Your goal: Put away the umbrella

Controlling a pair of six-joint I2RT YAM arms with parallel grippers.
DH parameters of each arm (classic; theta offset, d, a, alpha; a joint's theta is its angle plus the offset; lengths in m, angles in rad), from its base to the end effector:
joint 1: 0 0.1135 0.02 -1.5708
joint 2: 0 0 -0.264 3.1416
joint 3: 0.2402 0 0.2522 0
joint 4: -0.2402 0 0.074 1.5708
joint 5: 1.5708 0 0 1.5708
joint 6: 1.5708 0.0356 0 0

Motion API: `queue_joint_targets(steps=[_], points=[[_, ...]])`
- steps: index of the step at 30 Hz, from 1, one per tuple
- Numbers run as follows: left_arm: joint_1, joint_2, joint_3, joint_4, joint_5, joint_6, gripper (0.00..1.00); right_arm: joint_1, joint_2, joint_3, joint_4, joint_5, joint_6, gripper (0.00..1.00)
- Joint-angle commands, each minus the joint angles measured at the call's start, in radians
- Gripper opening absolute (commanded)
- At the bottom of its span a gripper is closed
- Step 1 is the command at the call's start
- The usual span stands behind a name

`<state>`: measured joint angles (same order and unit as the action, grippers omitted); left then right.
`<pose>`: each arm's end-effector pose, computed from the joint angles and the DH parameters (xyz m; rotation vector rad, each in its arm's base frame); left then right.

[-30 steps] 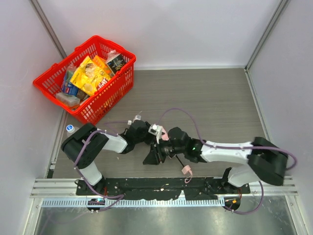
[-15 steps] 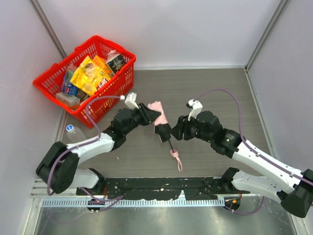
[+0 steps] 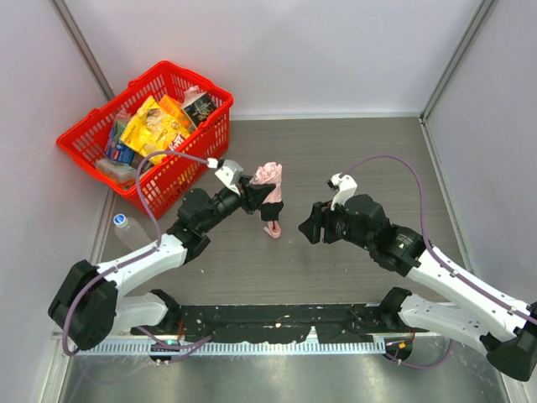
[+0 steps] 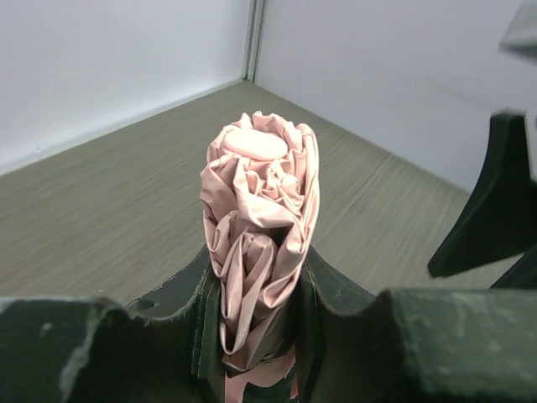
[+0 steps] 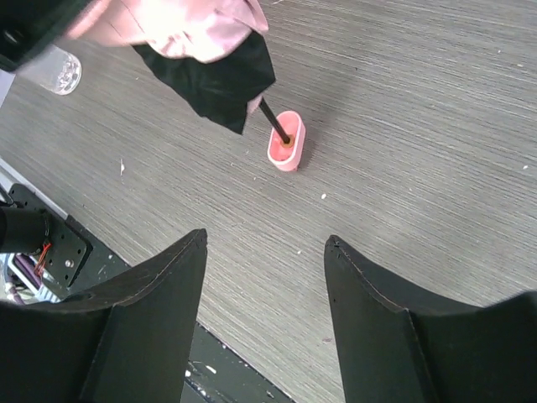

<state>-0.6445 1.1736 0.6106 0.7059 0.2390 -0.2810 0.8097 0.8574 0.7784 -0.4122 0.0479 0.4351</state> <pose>0.2064 -0.1657 0.2924 0.4708 1.4233 -0.9247 0.1342 0.1384 0.3019 -0.3683 2.1085 0.7059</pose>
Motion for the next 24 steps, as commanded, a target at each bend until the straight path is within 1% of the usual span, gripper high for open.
queue_joint_targets(steps=[1, 3, 4, 6, 9, 11, 12, 13, 15, 18, 19, 20, 21, 22, 24], points=[[-0.052, 0.058, -0.074, 0.344, -0.004, 0.255, 0.0, -0.001, -0.001, 0.026, 0.032, 0.044, -0.013, 0.63], [-0.069, 0.083, -0.08, 0.359, -0.004, 0.276, 0.0, -0.001, -0.003, 0.012, 0.033, 0.041, -0.007, 0.63], [-0.084, 0.095, -0.092, 0.362, -0.018, 0.319, 0.0, -0.001, -0.009, 0.006, 0.042, 0.043, -0.003, 0.63], [-0.105, 0.139, -0.142, 0.42, -0.05, 0.329, 0.0, -0.003, -0.02, -0.008, 0.052, 0.04, -0.001, 0.63], [-0.141, 0.242, -0.259, 0.608, -0.116, 0.251, 0.0, -0.003, -0.015, -0.014, 0.052, 0.041, -0.004, 0.63], [-0.176, 0.351, -0.339, 0.74, -0.187, 0.221, 0.0, -0.001, -0.014, -0.022, 0.058, 0.035, -0.001, 0.63], [-0.176, 0.404, -0.368, 0.8, -0.191, 0.189, 0.0, -0.001, -0.009, -0.033, 0.067, 0.027, 0.002, 0.63], [-0.178, 0.449, -0.386, 0.838, -0.196, 0.169, 0.0, 0.0, -0.006, -0.037, 0.072, 0.014, 0.002, 0.63], [-0.178, 0.483, -0.387, 0.84, -0.176, 0.138, 0.0, -0.003, 0.005, -0.05, 0.079, 0.004, 0.008, 0.63], [-0.176, 0.427, -0.385, 0.842, -0.15, 0.073, 0.0, -0.001, 0.014, -0.054, 0.079, 0.003, 0.011, 0.63], [-0.173, 0.394, -0.376, 0.837, -0.126, 0.048, 0.0, -0.004, 0.011, -0.054, 0.078, -0.003, 0.01, 0.63], [-0.158, 0.352, -0.362, 0.827, -0.068, 0.016, 0.0, -0.009, 0.008, -0.051, 0.078, -0.028, 0.013, 0.63], [-0.14, 0.297, -0.344, 0.789, -0.025, -0.047, 0.0, -0.021, 0.015, -0.048, 0.079, -0.032, 0.008, 0.64], [-0.109, 0.246, -0.315, 0.734, 0.02, -0.12, 0.0, -0.027, 0.022, -0.038, 0.073, -0.102, 0.004, 0.64], [-0.075, 0.143, -0.235, 0.565, 0.171, -0.203, 0.0, -0.046, 0.045, -0.025, 0.067, -0.185, -0.007, 0.64]])
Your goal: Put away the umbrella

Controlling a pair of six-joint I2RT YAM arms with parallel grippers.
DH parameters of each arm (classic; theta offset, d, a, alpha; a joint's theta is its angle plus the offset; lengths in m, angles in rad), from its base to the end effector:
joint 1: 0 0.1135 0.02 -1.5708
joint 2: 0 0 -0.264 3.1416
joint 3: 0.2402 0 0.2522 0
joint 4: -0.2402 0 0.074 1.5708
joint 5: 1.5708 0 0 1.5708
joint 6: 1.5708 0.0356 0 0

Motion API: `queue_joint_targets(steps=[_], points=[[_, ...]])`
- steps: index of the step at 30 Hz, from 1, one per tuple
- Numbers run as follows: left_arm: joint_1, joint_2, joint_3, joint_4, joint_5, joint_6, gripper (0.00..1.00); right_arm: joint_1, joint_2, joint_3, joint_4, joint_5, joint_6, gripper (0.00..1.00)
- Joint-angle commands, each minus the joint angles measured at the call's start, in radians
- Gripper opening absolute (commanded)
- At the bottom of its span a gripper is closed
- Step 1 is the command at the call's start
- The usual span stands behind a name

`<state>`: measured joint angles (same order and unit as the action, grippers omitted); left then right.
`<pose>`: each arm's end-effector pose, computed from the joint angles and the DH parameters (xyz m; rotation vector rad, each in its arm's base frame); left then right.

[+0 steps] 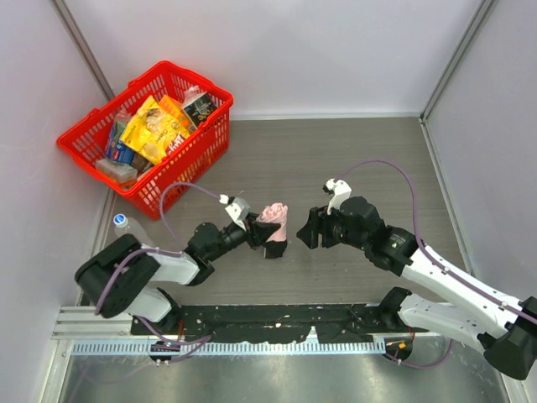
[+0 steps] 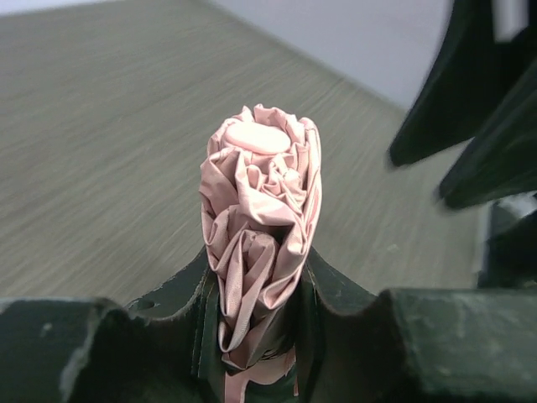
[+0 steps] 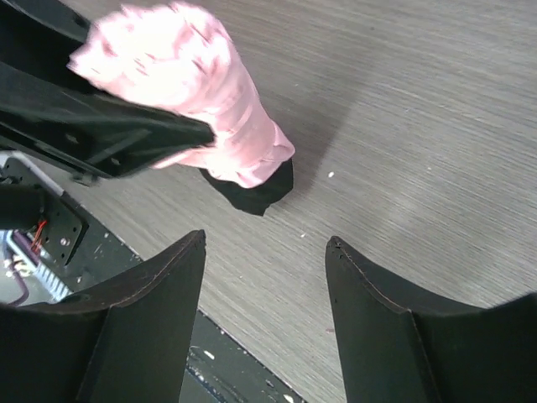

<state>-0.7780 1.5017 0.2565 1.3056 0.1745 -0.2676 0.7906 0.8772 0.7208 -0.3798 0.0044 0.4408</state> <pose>0.1708 -0.1769 0.1706 0.5422 1.4954 -0.9601 0.1385 0.1397 0.2816 -0.3790 2.1608 0.7170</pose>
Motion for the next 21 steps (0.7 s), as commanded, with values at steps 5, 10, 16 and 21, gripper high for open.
queue_joint_targets(steps=[5, 10, 16, 21], points=[[0.124, -0.302, 0.26, -0.111, 0.581, -0.382, 0.0, -0.051, 0.011, 0.071, 0.055, -0.397, -0.108, 0.66], [0.19, -0.294, 0.34, 0.028, 0.689, -0.597, 0.0, -0.059, -0.049, 0.144, 0.081, -0.603, -0.136, 0.69], [0.189, -0.281, 0.395, 0.058, 0.775, -0.677, 0.0, -0.06, -0.086, 0.25, -0.017, -0.506, -0.205, 0.73], [0.191, -0.255, 0.403, 0.144, 0.76, -0.768, 0.0, -0.056, -0.024, 0.305, 0.077, -0.563, -0.134, 0.73]])
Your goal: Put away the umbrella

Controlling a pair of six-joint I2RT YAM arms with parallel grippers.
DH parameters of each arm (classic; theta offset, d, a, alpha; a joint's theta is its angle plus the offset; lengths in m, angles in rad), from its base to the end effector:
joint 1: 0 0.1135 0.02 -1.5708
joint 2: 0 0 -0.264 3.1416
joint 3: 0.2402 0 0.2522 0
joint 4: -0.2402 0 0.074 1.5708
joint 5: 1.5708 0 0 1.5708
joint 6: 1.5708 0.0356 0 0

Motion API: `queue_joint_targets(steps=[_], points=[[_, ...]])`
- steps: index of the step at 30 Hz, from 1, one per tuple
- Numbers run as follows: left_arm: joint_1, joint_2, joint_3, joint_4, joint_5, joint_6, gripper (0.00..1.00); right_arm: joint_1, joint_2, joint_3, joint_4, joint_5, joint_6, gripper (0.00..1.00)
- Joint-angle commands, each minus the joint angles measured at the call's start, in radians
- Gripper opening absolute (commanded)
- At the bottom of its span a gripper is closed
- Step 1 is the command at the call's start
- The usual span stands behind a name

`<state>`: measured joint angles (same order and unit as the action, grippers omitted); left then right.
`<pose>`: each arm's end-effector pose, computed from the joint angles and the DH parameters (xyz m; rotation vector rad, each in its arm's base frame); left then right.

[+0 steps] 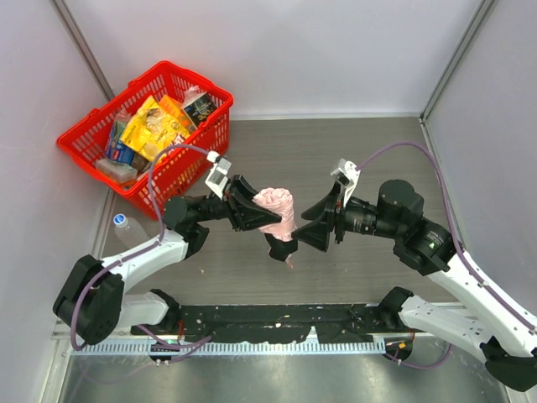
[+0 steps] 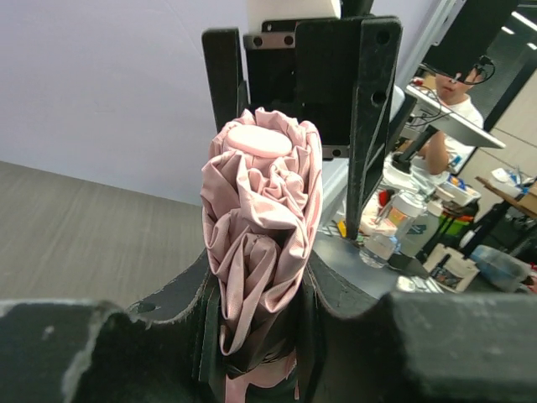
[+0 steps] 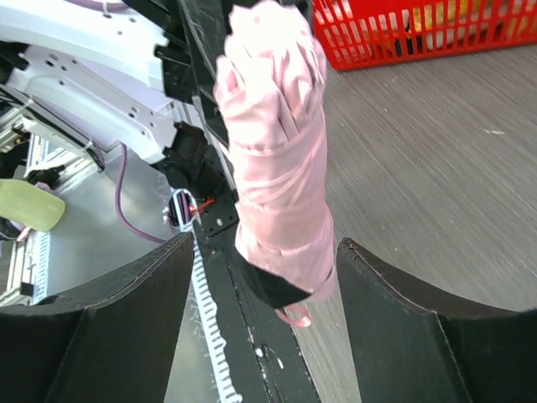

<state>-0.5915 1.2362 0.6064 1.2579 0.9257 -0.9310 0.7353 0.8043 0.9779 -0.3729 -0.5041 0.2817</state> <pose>0.1865 -0.1596 0.3231 0.8044 1.1630 -1.7326 0.1152 0.1274 0.3843 -0.8002 1.7244 1.1594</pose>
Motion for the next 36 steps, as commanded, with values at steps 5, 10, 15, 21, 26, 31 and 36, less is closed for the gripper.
queue_joint_targets(steps=[5, 10, 15, 21, 26, 31, 36], points=[[0.002, 0.045, 0.064, 0.239, -0.024, -0.161, 0.0, 0.022, 0.105, 0.05, 0.12, -0.007, 0.059, 0.64], [0.002, 0.063, 0.067, 0.239, -0.05, -0.177, 0.0, 0.053, 0.136, 0.021, 0.207, -0.011, 0.1, 0.55], [0.004, 0.054, 0.052, 0.238, -0.088, -0.169, 0.0, 0.094, 0.174, 0.016, 0.235, 0.027, 0.112, 0.53], [0.007, 0.031, 0.062, 0.14, -0.137, -0.154, 0.18, 0.138, 0.214, -0.004, 0.255, 0.125, 0.145, 0.15], [0.093, -0.128, 0.076, -0.341, -0.252, 0.009, 0.85, 0.144, 0.19, -0.008, 0.189, 0.283, 0.148, 0.01], [0.16, -0.357, 0.165, -1.014, -0.549, 0.344, 1.0, 0.138, 0.179, 0.051, -0.004, 0.599, 0.126, 0.01], [0.16, -0.449, 0.28, -1.436, -0.913, 0.517, 1.0, 0.089, 0.309, 0.182, -0.297, 1.104, 0.142, 0.01]])
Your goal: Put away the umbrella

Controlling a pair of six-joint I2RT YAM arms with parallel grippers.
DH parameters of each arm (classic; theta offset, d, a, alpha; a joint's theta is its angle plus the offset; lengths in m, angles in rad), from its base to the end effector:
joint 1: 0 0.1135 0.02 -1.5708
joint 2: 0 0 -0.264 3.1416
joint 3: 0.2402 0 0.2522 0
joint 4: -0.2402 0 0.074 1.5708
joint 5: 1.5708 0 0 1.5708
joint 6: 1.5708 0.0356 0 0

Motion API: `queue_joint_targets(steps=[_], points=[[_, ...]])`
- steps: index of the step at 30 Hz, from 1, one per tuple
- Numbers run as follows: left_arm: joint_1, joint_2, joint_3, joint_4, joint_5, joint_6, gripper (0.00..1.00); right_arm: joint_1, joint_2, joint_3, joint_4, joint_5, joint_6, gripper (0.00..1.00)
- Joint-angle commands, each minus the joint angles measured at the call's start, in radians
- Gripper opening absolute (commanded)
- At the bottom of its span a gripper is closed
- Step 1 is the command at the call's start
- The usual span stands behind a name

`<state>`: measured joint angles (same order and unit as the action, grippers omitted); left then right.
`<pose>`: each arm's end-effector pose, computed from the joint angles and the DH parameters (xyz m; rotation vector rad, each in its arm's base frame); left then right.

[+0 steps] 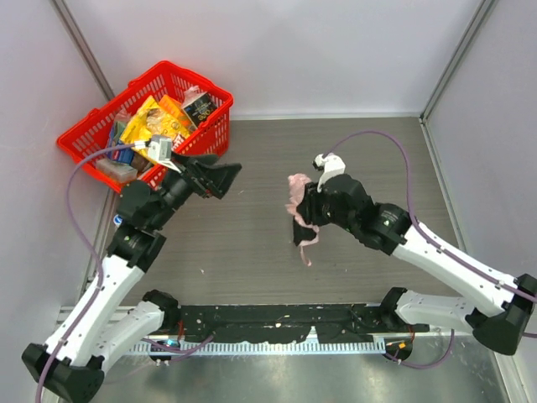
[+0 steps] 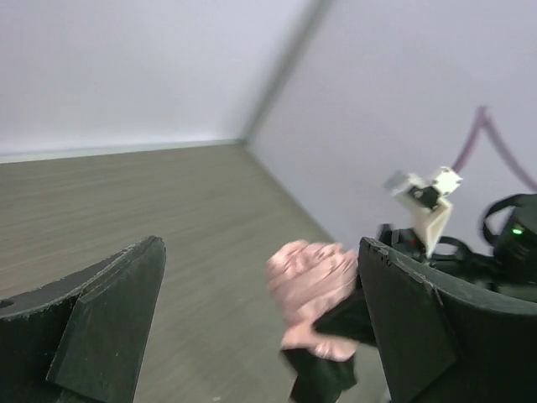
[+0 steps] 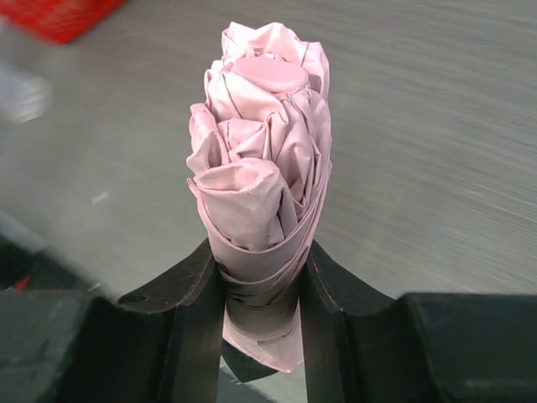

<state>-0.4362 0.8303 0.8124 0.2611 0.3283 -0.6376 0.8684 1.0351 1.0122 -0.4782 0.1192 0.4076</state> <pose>0.1695 -0.0917 0.3899 0.1542 1.4225 -1.1145 0.1502 0.1709 0.3424 -0.4138 2.0947 0.6507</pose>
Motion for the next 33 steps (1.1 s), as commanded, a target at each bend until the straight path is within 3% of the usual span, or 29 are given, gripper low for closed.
queue_joint_targets(steps=[1, 4, 8, 16, 20, 25, 28, 29, 33], points=[[0.005, -0.054, 0.071, -0.448, -0.316, 0.237, 1.0, -0.07, 0.153, 0.199, -0.23, 0.563, 0.02, 0.01], [0.005, -0.091, 0.041, -0.421, -0.284, 0.242, 0.99, -0.152, 0.319, 0.314, -0.425, 0.809, 0.049, 0.01], [0.004, -0.099, 0.025, -0.402, -0.252, 0.243, 1.0, -0.242, 0.566, 0.439, -0.516, 1.021, 0.01, 0.01], [-0.032, -0.115, -0.013, -0.361, -0.226, 0.237, 1.0, -0.282, 1.112, 0.814, -0.727, 1.223, 0.029, 0.01], [-0.053, -0.146, -0.036, -0.361, -0.218, 0.248, 1.0, -0.284, 1.296, 0.934, -0.727, 1.214, -0.006, 0.04], [-0.079, -0.165, -0.038, -0.399, -0.244, 0.294, 1.0, -0.273, 1.332, 0.936, -0.596, 1.0, -0.124, 0.12], [-0.087, -0.165, -0.045, -0.399, -0.239, 0.293, 1.0, -0.263, 1.277, 0.89, -0.525, 0.823, -0.185, 0.28], [-0.085, -0.165, -0.048, -0.392, -0.238, 0.288, 1.0, -0.261, 1.257, 0.876, -0.493, 0.741, -0.187, 0.41], [-0.085, -0.145, -0.059, -0.369, -0.219, 0.263, 1.0, -0.259, 1.146, 0.806, -0.432, 0.568, -0.205, 0.58]])
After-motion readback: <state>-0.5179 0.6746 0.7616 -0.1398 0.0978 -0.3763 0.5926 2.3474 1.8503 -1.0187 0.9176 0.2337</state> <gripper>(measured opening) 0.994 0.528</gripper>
